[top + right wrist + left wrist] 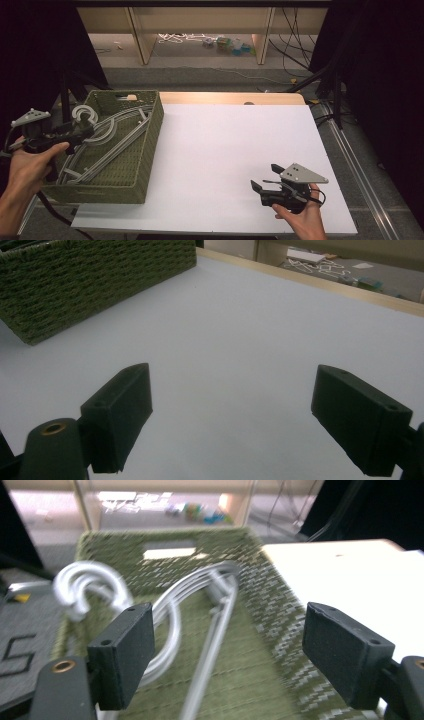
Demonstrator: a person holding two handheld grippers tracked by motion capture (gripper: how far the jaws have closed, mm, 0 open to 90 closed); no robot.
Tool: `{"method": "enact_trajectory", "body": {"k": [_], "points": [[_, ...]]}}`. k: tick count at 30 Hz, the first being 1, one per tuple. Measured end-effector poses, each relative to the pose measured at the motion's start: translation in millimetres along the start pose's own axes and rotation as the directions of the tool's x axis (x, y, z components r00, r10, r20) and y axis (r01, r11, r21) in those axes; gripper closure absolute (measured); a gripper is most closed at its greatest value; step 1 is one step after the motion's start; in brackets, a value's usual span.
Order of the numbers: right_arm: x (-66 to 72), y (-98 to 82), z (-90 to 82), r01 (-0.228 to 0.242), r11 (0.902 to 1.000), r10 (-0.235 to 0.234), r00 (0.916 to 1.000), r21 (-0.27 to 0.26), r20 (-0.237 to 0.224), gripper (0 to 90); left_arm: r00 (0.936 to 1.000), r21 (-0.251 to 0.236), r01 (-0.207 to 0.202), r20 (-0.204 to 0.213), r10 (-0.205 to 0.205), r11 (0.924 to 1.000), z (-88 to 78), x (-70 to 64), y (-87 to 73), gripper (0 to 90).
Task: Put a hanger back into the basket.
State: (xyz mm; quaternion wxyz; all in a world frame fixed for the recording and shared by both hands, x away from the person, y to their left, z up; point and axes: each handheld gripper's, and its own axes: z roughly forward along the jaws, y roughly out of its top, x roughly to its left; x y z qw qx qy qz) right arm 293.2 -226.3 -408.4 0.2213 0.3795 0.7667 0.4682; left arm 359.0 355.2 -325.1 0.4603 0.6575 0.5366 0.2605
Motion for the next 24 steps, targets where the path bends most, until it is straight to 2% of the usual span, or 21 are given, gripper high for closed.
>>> {"method": "enact_trajectory", "body": {"k": [2,4,6,9,11,13,15,17,19,20,22,24], "points": [[-0.1,0.0,-0.1,0.001,1.0000,-0.001,1.0000,-0.002,0.002,17.4,0.9996,-0.026,0.007,0.028,-0.006,0.9996,-4.2,-14.2,0.5,18.4],[-0.2,-0.2,0.0,0.002,1.0000,-0.002,1.0000,-0.001,0.002,17.3,0.9987,-0.049,-0.002,0.050,0.005,0.9988,-6.3,-26.9,0.6,17.8],[1.5,0.0,-0.9,-0.016,0.9998,0.016,0.9998,0.008,-0.009,17.4,0.9975,-0.069,-0.004,0.071,0.009,0.9976,-6.8,-39.7,-0.5,17.8],[1.4,-0.1,-0.5,-0.011,0.9999,0.011,0.9999,-0.002,-0.006,17.3,0.9943,-0.093,-0.017,0.103,0.026,0.9956,-5.5,-56.8,-5.1,18.8],[1.1,-0.3,-0.3,-0.011,0.9999,0.011,0.9999,-0.002,-0.003,17.2,0.9918,-0.100,-0.043,0.116,0.055,0.9940,-3.9,-68.5,-9.9,20.5],[1.2,-0.5,-0.5,-0.018,0.9998,0.018,0.9998,-0.001,-0.002,17.0,0.9896,-0.123,-0.038,0.133,0.055,0.9917,-2.6,-79.2,-14.8,20.5],[1.1,-0.6,0.1,-0.003,0.9999,0.003,1.0000,-0.010,0.000,16.9,0.9848,-0.128,-0.051,0.158,0.071,0.9905,-1.7,-90.3,-19.0,20.5],[2.0,-0.7,0.7,0.003,0.9999,-0.003,1.0000,-0.015,0.000,16.9,0.9805,-0.147,-0.106,0.149,0.128,0.9834,-0.1,-101.1,-23.8,20.5],[2.5,-0.9,0.7,0.003,0.9998,-0.003,1.0000,-0.018,-0.002,16.9,0.9756,-0.125,-0.085,0.191,0.108,0.9885,0.6,-112.4,-29.4,20.5],[2.4,-1.0,0.6,0.002,0.9998,-0.002,1.0000,-0.020,-0.002,16.9,0.9739,-0.129,-0.080,0.201,0.105,0.9885,1.4,-117.2,-32.4,20.6],[2.0,-1.4,1.1,-0.005,0.9997,0.004,1.0000,-0.024,-0.006,16.9,0.9675,-0.126,-0.104,0.217,0.129,0.9866,4.2,-127.4,-39.1,20.8],[1.7,-1.9,0.9,-0.008,0.9997,0.007,1.0000,-0.022,-0.006,16.8,0.9650,-0.128,-0.114,0.221,0.141,0.9852,7.1,-134.6,-45.1,21.5]]}}
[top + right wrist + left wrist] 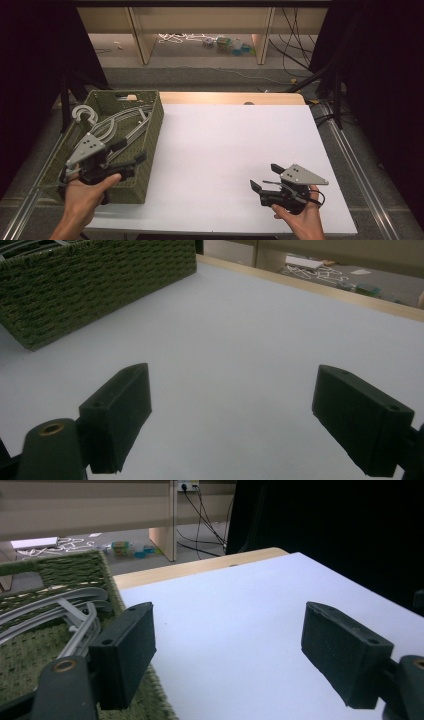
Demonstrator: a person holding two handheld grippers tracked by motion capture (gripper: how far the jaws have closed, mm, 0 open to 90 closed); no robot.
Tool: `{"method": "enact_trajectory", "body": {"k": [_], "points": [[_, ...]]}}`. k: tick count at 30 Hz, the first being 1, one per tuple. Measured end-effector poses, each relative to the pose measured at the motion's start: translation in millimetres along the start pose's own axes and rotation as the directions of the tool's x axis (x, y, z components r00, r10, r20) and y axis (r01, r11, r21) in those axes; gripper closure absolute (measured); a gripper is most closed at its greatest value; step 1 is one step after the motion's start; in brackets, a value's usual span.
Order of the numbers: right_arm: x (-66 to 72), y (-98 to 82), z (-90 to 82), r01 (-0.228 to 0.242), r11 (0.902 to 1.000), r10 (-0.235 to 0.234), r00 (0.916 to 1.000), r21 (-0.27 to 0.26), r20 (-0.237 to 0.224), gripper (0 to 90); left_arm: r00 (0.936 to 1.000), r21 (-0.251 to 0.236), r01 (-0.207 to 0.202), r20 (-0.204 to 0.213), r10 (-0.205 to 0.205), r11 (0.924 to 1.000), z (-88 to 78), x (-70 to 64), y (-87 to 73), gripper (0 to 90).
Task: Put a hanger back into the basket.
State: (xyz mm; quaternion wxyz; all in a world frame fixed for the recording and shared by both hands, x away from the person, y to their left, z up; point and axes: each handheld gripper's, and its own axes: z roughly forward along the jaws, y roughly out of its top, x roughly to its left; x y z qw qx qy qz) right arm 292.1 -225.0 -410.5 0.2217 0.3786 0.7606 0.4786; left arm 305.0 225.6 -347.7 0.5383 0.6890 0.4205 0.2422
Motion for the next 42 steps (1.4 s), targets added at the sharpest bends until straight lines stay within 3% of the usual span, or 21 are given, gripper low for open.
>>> {"method": "enact_trajectory", "body": {"k": [5,8,10,13,19,25,28,32,36,42], "points": [[0.5,-1.6,1.7,0.005,1.0000,-0.005,1.0000,-0.004,-0.003,16.8,0.9997,0.005,-0.004,0.026,0.004,1.0000,5.9,-11.9,-9.9,22.1],[0.4,-1.8,1.6,0.005,1.0000,-0.005,1.0000,-0.006,-0.004,16.8,0.9988,0.000,0.028,0.040,-0.028,0.9996,8.1,-15.1,-15.8,22.1],[0.1,-2.4,2.1,0.002,0.9998,-0.002,1.0000,-0.018,-0.008,16.8,0.9991,0.014,0.012,0.040,-0.012,0.9998,12.0,-19.3,-21.6,22.0],[-0.3,-2.3,0.6,0.004,0.9999,-0.004,1.0000,-0.009,-0.002,16.8,0.9971,-0.006,0.014,0.074,-0.014,0.9999,18.5,-23.2,-29.9,22.1],[0.3,-4.0,1.5,0.009,0.9996,-0.009,1.0000,-0.026,-0.001,16.8,0.9936,-0.014,-0.031,0.108,0.032,0.9994,31.0,-32.9,-44.9,20.2],[4.6,-4.3,-1.4,0.013,0.9993,-0.013,0.9999,-0.034,-0.006,16.8,0.9927,-0.048,-0.070,0.095,0.074,0.9964,37.0,-34.0,-58.9,19.4],[7.9,-4.8,-1.0,0.015,0.9987,-0.016,0.9998,-0.048,-0.010,16.4,0.9932,-0.048,-0.056,0.099,0.061,0.9973,38.5,-33.5,-66.3,18.7],[9.4,-8.7,-1.9,0.009,0.9972,-0.010,0.9999,-0.074,-0.006,16.1,0.9885,-0.064,-0.110,0.097,0.116,0.9919,38.5,-35.8,-72.6,17.5],[8.9,-14.9,-5.7,-0.004,0.9947,0.005,1.0000,-0.102,0.008,16.1,0.9889,-0.058,-0.105,0.099,0.111,0.9928,37.1,-34.9,-76.7,17.0],[7.2,-23.3,-12.2,-0.019,0.9931,0.024,0.9990,-0.116,0.037,16.1,0.9925,-0.092,-0.080,0.085,0.087,0.9926,35.0,-32.1,-76.6,16.7]]}}
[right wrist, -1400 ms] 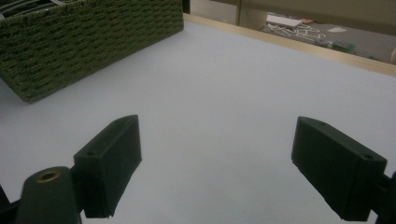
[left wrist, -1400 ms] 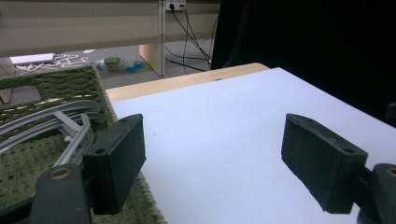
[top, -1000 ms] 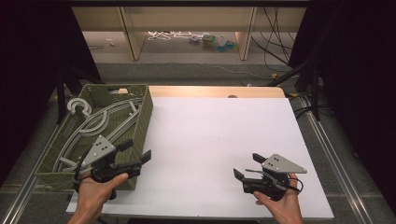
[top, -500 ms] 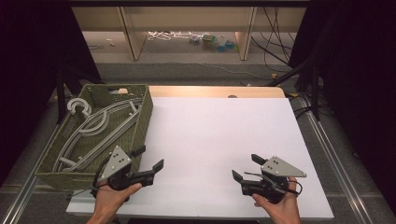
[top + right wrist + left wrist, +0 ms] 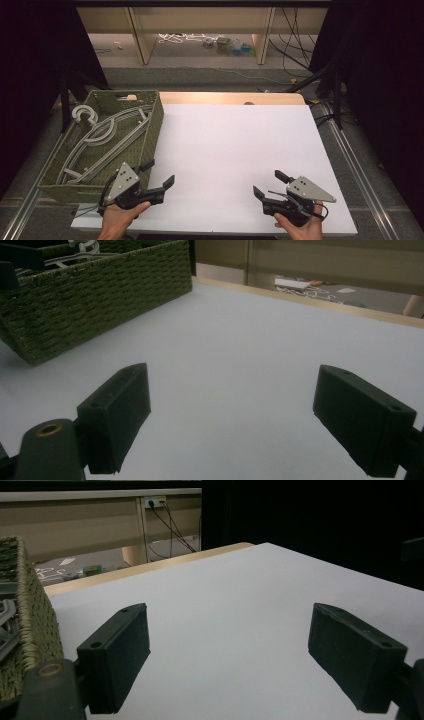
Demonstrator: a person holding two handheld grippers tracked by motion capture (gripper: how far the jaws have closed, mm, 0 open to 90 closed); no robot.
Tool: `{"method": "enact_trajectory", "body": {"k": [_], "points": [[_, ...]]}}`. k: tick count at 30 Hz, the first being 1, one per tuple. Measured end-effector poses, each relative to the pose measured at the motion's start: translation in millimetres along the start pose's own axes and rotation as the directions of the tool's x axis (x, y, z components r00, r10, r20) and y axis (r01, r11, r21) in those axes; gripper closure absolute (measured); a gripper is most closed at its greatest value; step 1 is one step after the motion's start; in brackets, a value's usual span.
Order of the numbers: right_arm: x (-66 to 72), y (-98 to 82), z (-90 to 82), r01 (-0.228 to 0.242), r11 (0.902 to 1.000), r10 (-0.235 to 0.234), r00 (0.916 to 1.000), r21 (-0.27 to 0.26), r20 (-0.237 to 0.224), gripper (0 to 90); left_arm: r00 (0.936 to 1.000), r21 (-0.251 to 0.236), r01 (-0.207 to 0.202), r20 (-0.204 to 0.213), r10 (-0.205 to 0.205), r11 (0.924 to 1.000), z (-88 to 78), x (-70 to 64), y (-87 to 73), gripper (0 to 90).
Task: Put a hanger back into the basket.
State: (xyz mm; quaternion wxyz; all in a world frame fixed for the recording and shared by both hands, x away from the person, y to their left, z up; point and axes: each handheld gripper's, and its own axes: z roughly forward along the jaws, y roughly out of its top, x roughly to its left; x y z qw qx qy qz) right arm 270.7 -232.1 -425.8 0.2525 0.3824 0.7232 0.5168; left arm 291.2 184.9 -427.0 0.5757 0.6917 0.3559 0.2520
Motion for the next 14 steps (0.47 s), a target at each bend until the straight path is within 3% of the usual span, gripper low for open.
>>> {"method": "enact_trajectory", "body": {"k": [3,14], "points": [[-1.0,-3.0,-2.3,-0.018,0.9998,0.018,0.9998,-0.007,-0.006,16.1,1.0000,-0.003,0.001,-0.004,-0.001,1.0000,-0.4,1.7,0.4,16.7],[-0.1,-3.1,0.3,0.005,0.9999,-0.005,1.0000,-0.013,-0.006,16.1,0.9999,0.014,0.006,0.011,-0.006,0.9999,2.4,2.7,-1.4,16.8]]}}
